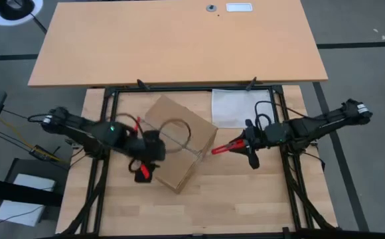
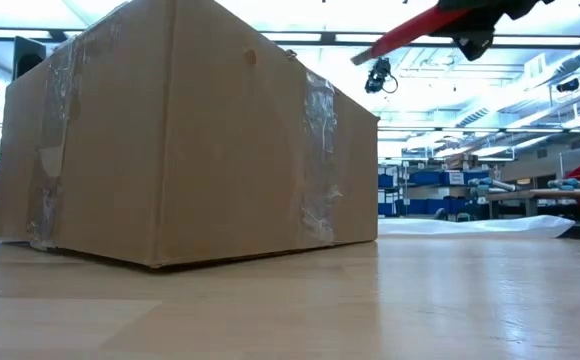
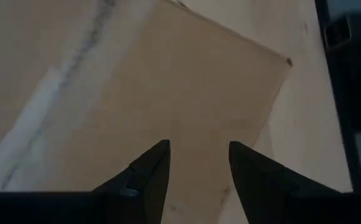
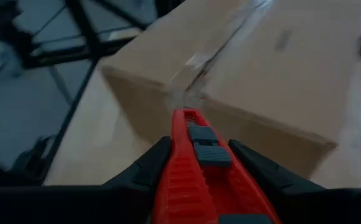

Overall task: Unpack boxes
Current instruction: Open the cardboard box using the red cutter

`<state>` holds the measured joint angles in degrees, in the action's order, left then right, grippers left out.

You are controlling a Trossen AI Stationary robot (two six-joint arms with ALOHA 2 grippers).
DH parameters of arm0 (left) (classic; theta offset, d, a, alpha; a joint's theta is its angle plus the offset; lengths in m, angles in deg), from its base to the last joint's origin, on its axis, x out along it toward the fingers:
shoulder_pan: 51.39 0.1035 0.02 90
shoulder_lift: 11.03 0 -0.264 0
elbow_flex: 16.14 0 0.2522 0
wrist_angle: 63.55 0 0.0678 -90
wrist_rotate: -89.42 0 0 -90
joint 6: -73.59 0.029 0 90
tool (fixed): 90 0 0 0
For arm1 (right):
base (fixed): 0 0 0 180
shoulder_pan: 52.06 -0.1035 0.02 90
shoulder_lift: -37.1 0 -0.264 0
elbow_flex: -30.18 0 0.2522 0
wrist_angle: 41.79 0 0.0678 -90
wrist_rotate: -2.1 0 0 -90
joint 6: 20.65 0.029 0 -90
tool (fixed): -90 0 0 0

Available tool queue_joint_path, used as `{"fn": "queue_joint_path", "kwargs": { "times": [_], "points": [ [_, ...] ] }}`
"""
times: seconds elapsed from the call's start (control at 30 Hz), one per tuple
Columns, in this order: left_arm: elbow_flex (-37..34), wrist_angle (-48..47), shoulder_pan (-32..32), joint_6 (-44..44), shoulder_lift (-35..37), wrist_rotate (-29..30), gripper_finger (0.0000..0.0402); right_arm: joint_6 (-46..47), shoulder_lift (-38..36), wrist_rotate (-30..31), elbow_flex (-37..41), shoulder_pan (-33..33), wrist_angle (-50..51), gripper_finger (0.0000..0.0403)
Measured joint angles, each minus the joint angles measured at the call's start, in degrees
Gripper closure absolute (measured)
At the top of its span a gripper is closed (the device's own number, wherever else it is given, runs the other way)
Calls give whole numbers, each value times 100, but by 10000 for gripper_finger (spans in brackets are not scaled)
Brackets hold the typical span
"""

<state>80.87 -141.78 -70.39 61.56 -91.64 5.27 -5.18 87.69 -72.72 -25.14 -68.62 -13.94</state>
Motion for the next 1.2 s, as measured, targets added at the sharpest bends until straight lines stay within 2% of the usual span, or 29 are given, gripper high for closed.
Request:
{"fn": "queue_joint_path", "kwargs": {
  "times": [0.17,0.43,0.7,1.0,1.07,1.2],
  "points": [
    [0,39,-412,316,-413,412,227,269,146,698,0,-194,-36,265],
    [0,77,-516,726,-731,528,227,870,443,1465,0,-520,-97,265],
    [0,366,-503,733,-957,632,227,1051,628,1552,0,-628,-151,265],
    [1,1650,-453,714,-1290,913,227,1153,318,1847,-50,-693,49,265],
    [135,1725,-431,706,-1290,951,227,1150,302,1842,-55,-711,102,264],
    [764,1237,-434,399,-1279,1001,227,1012,275,1817,-55,-734,286,264]
  ]
}}
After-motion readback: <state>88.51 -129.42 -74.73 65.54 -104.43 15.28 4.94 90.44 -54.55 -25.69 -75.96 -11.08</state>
